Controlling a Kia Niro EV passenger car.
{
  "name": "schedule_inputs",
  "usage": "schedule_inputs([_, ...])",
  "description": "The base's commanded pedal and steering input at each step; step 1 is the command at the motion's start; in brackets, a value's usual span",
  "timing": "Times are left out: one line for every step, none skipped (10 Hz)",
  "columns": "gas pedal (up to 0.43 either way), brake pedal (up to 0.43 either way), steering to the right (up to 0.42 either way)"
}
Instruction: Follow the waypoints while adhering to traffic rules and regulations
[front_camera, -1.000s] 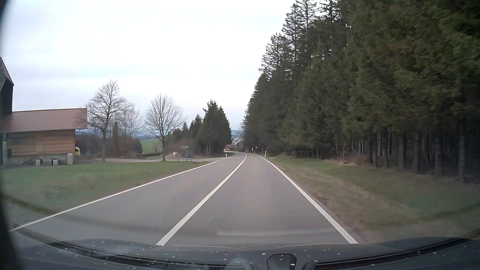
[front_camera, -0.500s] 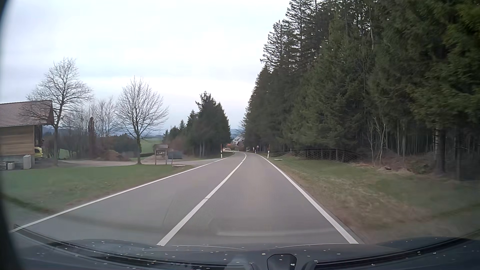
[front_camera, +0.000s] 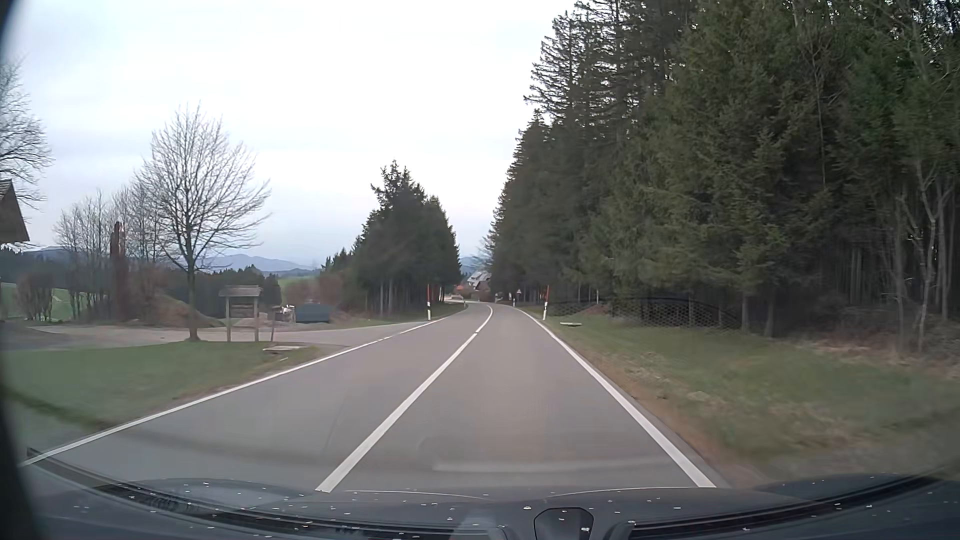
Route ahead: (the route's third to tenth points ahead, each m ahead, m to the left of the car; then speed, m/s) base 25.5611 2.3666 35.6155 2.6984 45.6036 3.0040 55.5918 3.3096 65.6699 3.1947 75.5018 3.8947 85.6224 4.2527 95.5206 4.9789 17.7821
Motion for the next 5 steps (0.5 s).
schedule_inputs([0.0, 0.0, -0.006])
schedule_inputs([0.0, 0.0, -0.004])
schedule_inputs([0.0, 0.0, -0.003])
schedule_inputs([0.0, 0.0, -0.003])
schedule_inputs([0.0, 0.0, -0.003])
